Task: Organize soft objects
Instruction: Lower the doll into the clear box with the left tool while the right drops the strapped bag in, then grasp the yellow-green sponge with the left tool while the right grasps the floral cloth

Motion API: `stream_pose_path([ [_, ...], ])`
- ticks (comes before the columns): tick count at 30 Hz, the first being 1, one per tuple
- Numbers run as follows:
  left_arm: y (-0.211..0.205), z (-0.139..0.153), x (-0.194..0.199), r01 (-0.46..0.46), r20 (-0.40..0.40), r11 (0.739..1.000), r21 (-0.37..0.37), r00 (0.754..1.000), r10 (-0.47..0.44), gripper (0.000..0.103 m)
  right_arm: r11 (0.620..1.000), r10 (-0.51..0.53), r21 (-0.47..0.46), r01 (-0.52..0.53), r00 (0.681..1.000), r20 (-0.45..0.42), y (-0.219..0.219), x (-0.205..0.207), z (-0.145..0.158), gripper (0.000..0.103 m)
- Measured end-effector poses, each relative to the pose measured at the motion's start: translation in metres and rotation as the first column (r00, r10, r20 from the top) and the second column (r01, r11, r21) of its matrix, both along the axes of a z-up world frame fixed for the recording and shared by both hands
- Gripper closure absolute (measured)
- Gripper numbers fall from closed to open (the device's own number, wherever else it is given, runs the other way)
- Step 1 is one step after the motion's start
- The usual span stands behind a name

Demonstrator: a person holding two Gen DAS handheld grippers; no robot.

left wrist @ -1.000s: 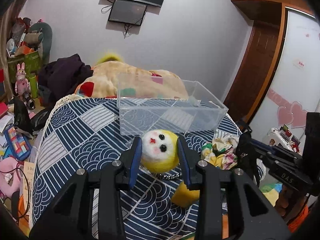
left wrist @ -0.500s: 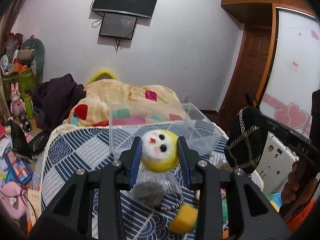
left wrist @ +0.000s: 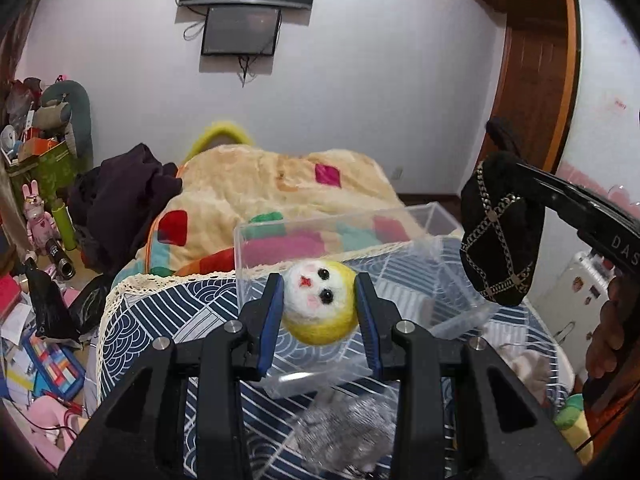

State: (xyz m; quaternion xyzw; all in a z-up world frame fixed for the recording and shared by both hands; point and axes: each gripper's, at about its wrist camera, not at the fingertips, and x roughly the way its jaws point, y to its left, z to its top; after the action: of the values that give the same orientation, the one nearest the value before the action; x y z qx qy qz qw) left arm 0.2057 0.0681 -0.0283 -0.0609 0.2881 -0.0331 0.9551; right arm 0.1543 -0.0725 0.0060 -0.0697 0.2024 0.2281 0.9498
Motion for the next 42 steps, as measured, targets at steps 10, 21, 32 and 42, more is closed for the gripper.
stream_pose_path([
  [10, -0.005, -0.035, 0.041, 0.034, -0.139, 0.999, -0.007, 0.99, -0.035, 0.067, 0.995, 0.022, -0.093, -0.044, 0.974, -0.224, 0.02, 0.048, -0.046, 0.089],
  [21, -0.008, -0.04, 0.044, 0.046, -0.174, 0.999, -0.014, 0.984, -0.048, 0.063, 0.99, 0.026, -0.12, -0.072, 0.937, -0.35, 0.012, 0.059, -0.059, 0.081],
  [32, -0.009, 0.008, -0.003, 0.045, -0.047, 0.999, -0.006, 0.998, -0.046, 0.032, 0.997, 0.002, -0.082, -0.013, 0.992, -0.127, -0.008, 0.007, -0.008, 0.028],
  [42, -0.026, 0.035, -0.078, 0.057, 0.075, 0.998, 0.029, 0.995, -0.059, 0.004, 1.0, 0.01, -0.027, -0.011, 1.0, -0.019, -0.04, -0.056, 0.007, 0.015],
])
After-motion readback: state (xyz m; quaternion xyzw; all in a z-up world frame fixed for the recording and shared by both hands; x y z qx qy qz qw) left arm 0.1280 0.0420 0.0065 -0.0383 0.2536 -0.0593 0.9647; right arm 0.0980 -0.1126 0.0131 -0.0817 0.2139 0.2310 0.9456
